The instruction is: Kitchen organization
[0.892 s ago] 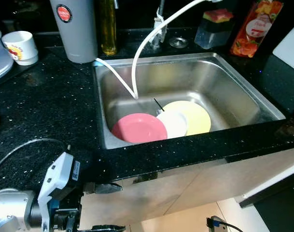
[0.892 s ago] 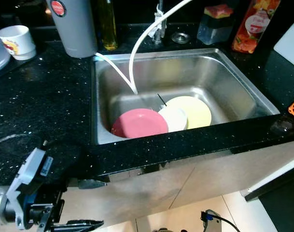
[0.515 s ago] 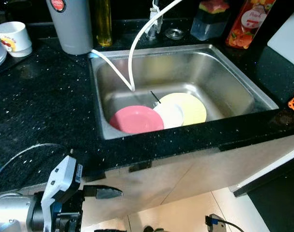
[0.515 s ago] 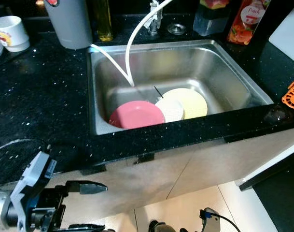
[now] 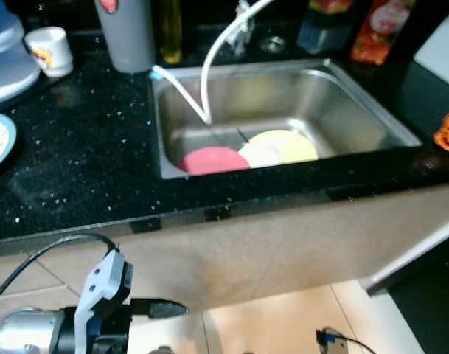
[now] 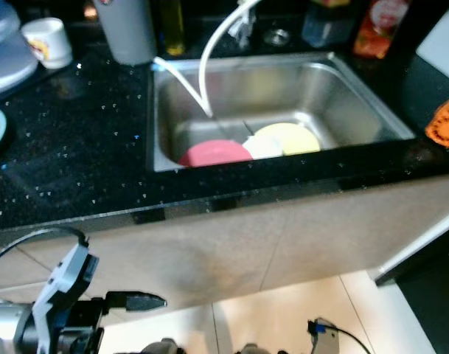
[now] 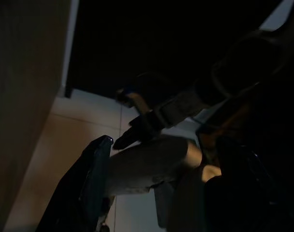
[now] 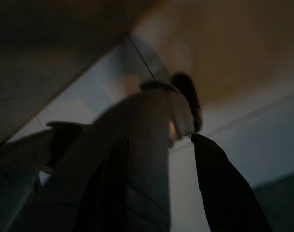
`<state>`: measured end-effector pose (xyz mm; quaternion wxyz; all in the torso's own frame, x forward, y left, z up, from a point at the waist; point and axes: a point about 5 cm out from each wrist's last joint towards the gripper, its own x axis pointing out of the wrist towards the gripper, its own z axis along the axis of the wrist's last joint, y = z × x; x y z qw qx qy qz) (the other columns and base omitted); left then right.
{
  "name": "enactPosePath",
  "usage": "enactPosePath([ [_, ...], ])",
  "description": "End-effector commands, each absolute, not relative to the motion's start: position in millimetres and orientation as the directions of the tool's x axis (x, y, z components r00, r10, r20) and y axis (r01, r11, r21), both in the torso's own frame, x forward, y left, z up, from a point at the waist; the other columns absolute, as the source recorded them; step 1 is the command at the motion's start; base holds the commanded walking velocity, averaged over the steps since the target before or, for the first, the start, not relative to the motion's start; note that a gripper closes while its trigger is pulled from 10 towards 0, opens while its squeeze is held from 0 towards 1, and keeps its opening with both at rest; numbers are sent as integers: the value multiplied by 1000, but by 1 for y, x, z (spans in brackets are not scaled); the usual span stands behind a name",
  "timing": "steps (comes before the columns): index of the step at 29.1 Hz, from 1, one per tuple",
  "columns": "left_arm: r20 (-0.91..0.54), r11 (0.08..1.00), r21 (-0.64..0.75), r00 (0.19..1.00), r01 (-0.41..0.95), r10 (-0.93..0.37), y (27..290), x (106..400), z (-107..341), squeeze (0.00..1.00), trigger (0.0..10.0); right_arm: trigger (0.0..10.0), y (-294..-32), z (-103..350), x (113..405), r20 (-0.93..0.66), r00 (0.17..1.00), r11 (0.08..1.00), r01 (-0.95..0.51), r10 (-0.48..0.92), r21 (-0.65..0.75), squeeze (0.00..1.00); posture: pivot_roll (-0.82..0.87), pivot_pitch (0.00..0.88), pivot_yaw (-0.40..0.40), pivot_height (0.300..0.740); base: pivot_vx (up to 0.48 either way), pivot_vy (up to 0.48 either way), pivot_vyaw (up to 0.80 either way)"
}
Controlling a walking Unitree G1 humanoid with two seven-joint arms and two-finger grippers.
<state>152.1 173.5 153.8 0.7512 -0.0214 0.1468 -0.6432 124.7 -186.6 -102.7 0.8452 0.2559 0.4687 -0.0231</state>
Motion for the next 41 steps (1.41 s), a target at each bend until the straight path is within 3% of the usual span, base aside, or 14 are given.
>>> enactPosePath([
  [1,-200,176,-251,127,952,-972,173,150,146,0,10000,10000,-181,-107,113,-825,521,863,292,219,413,0,124,100,-69,740,-341,0,0],
  [4,-200,176,-250,127,952,-972,173,150,146,0,10000,10000,-181,-107,113,-825,521,863,292,218,413,0,124,100,-69,740,-341,0,0],
  [5,-304,290,-273,204,917,-931,183,160,119,0,10000,10000,-182,-107,113,-829,516,875,274,217,400,0,119,98,-67,740,0,0,800],
  [6,-397,365,-275,241,890,-886,191,165,95,0,10000,10000,-182,-107,113,-832,511,883,261,216,390,0,120,99,-67,740,0,0,800],
  [7,-397,365,-275,241,890,-886,191,165,95,0,10000,10000,-182,-107,113,-832,511,883,261,216,390,0,120,99,-67,740,0,0,800],
  [9,-574,543,-285,313,790,-757,208,171,42,0,10000,10000,-182,-107,114,-834,507,890,249,216,382,0,118,99,-66,740,0,0,800],
  [10,-574,543,-285,313,790,-757,208,171,42,0,10000,10000,-182,-107,114,-834,507,890,249,216,382,0,118,99,-66,740,0,0,800],
  [12,-675,635,-263,332,726,-659,218,170,8,0,10000,10000,-182,-107,114,-835,506,890,248,218,382,0,119,98,-67,740,0,0,800],
  [18,-770,691,-253,291,678,-568,224,161,-21,0,10000,10000,-181,-107,114,-836,503,891,243,222,383,0,110,96,-67,740,0,0,800],
  [20,-861,765,-182,276,617,-428,229,155,-50,0,10000,10000,-181,-107,113,-834,502,891,237,228,386,0,106,96,-67,740,0,0,794],
  [26,-920,848,-40,311,529,-237,235,155,-73,0,10000,10000,-180,-107,113,-833,501,892,230,233,388,0,97,93,-66,740,0,0,794],
  [37,-929,917,30,349,398,-121,232,147,-87,0,10000,10000,-180,-107,114,-832,502,893,223,238,390,0,100,94,-62,740,0,0,794],
  [41,-922,962,51,384,269,-59,233,143,-90,0,10000,10000,-179,-107,114,-827,510,891,224,237,394,0,94,86,-62,740,0,0,794],
])
